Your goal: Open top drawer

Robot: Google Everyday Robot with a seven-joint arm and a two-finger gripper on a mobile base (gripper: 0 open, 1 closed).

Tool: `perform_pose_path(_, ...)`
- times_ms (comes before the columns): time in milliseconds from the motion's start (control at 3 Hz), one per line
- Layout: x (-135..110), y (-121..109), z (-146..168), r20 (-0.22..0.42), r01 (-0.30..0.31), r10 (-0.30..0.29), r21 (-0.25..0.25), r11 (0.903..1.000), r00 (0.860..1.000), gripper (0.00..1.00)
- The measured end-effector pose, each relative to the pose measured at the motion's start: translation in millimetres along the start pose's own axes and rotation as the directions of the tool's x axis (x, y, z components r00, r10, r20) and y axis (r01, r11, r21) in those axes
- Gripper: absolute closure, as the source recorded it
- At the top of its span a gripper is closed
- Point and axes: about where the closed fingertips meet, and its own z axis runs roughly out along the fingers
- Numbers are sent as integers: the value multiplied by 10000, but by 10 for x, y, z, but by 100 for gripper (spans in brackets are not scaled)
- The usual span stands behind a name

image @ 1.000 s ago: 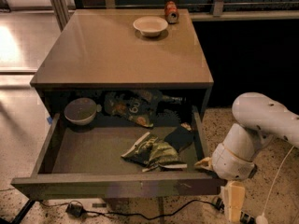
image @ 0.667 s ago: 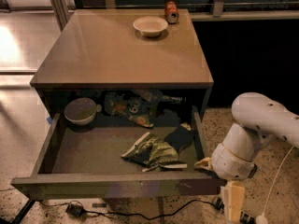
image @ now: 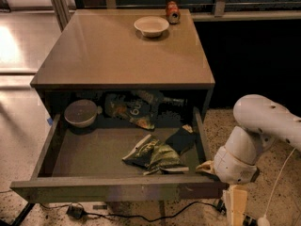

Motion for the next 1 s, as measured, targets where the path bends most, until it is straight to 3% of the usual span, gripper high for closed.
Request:
perform_pose_path(667,27,211,86,-47,72,-73,-109,9999,10000,0)
perform_pose_path(1000,27,211,86,-47,72,-73,-109,9999,10000,0)
